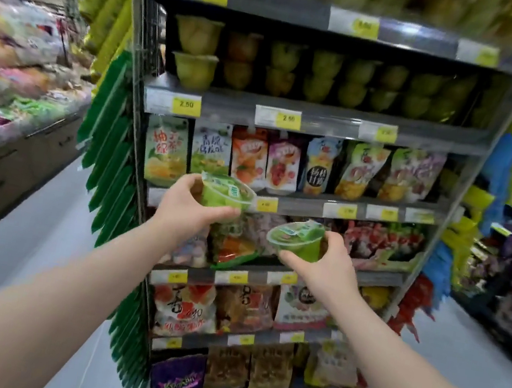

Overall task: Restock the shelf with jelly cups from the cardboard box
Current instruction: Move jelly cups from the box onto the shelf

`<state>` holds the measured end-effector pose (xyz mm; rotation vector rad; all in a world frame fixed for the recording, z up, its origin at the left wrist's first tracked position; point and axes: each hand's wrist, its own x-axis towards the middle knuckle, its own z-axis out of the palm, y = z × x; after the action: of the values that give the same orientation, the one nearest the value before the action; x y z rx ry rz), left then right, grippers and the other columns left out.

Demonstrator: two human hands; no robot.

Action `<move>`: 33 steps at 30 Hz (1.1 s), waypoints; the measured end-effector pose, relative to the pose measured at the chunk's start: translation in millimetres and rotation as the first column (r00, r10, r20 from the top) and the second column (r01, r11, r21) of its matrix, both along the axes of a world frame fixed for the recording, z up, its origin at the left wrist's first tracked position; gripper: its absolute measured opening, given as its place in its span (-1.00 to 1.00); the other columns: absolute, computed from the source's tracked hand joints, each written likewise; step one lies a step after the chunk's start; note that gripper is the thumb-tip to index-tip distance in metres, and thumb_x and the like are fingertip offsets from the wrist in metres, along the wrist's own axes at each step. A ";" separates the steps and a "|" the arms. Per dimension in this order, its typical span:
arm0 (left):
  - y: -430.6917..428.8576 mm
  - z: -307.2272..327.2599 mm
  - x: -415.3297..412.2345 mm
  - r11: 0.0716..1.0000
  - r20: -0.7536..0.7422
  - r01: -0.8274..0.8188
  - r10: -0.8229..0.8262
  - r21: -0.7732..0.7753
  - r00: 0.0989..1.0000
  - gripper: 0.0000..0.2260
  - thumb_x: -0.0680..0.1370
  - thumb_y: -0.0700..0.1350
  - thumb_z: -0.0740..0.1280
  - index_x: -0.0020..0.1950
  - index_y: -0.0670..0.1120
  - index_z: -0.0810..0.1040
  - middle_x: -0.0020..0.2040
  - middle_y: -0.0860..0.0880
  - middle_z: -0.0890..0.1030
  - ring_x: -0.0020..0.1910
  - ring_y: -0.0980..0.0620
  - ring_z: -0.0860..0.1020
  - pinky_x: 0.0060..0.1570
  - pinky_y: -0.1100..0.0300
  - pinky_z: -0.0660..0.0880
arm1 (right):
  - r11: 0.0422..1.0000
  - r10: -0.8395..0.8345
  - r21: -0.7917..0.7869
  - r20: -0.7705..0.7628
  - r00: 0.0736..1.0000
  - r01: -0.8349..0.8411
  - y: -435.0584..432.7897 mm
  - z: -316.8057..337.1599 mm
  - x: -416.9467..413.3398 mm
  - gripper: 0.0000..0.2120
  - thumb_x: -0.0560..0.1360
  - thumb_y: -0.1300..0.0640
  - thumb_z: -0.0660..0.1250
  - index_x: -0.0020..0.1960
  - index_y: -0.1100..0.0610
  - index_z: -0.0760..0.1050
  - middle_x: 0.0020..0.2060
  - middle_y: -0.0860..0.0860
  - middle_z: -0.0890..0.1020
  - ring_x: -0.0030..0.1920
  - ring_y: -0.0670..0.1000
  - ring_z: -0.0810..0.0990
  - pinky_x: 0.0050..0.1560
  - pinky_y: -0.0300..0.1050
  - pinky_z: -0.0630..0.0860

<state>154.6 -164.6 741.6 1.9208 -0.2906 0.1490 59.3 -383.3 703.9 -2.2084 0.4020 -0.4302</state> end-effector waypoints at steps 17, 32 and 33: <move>-39.7 91.9 27.3 0.989 0.197 -0.139 0.146 -0.048 0.969 -0.04 0.11 0.17 0.60 0.43 -0.09 0.35 0.24 0.03 0.52 0.20 0.05 0.48 0.24 0.13 0.42 | 0.986 0.168 -0.067 0.329 0.929 -0.154 -52.6 104.5 71.1 -0.42 0.32 -0.14 0.52 0.22 0.01 0.38 0.09 -0.07 0.52 0.07 -0.05 0.50 0.00 -0.16 0.43; -11.6 124.7 115.5 0.999 0.315 -0.028 0.019 0.023 0.949 -0.39 0.24 -0.05 0.62 0.20 0.01 0.43 -0.02 0.22 0.57 -0.11 0.35 0.54 -0.14 0.48 0.48 | 0.977 0.206 -0.126 0.390 0.897 -0.170 -3.3 189.0 208.6 -0.37 0.32 -0.06 0.54 0.27 0.12 0.37 0.09 -0.04 0.53 0.04 -0.03 0.49 -0.04 -0.16 0.40; -10.9 122.9 119.5 0.999 0.316 -0.028 0.020 0.020 0.949 -0.40 0.25 -0.07 0.62 0.19 0.03 0.41 -0.03 0.24 0.54 -0.14 0.39 0.52 -0.21 0.53 0.44 | 0.976 0.205 -0.140 0.367 0.907 -0.164 -2.0 191.2 219.6 -0.32 0.31 -0.07 0.54 0.30 0.14 0.37 0.15 0.00 0.54 0.11 0.01 0.51 0.02 -0.13 0.44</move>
<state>274.1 -175.4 864.5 1.9220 -0.4844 0.4738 279.0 -385.4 895.2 -2.1733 -0.0418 -0.7733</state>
